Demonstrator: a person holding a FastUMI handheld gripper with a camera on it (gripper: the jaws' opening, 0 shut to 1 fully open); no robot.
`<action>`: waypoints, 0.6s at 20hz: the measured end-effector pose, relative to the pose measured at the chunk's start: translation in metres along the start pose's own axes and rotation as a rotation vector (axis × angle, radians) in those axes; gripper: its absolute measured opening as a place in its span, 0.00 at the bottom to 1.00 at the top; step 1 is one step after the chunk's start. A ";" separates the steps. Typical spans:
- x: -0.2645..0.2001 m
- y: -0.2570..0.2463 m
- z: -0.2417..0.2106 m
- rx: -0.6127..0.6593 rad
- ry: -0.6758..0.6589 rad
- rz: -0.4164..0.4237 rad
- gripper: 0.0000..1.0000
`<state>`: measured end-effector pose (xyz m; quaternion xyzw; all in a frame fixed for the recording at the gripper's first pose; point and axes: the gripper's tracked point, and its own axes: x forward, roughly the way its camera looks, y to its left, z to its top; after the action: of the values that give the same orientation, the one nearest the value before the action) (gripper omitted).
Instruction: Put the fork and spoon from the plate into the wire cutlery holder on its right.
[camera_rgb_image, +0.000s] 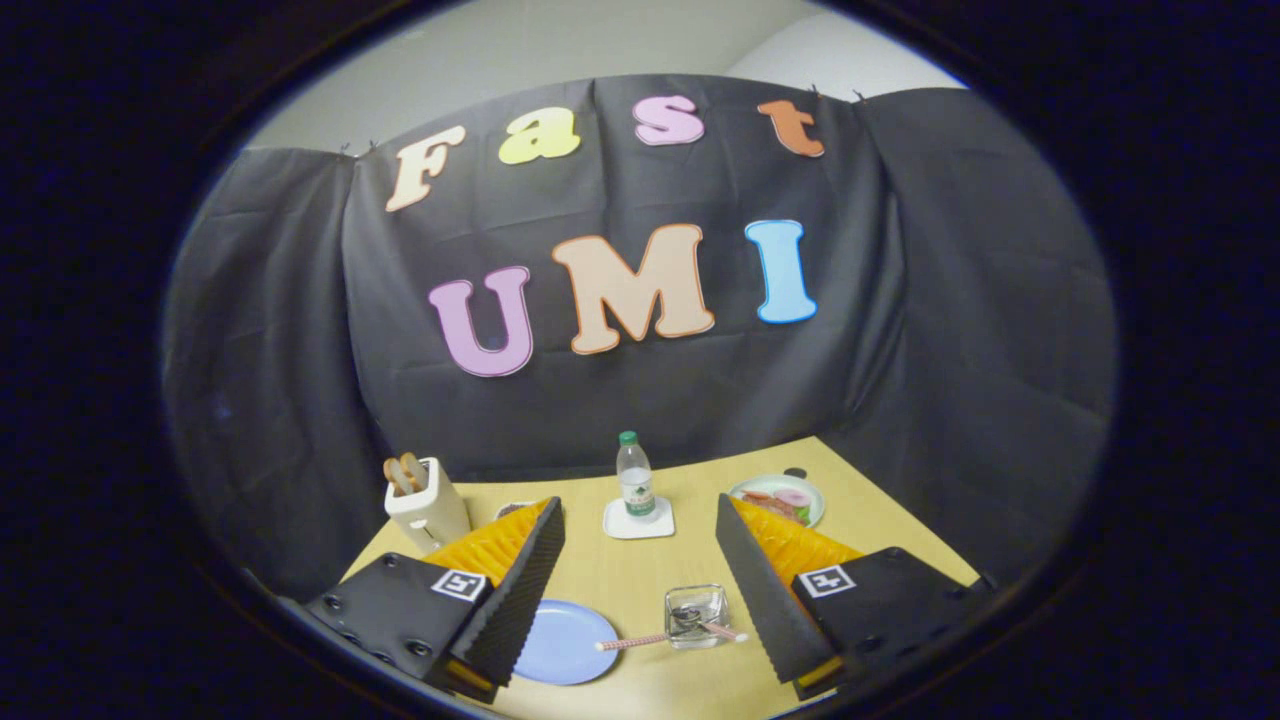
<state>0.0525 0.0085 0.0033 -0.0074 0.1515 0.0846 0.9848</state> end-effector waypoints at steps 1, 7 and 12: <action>-0.007 0.004 -0.002 -0.012 -0.018 -0.008 0.96; -0.036 0.035 -0.017 0.027 -0.119 -0.011 0.97; -0.051 0.027 -0.016 0.065 -0.156 -0.052 0.97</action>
<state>-0.0043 0.0257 0.0032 0.0271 0.0766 0.0545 0.9952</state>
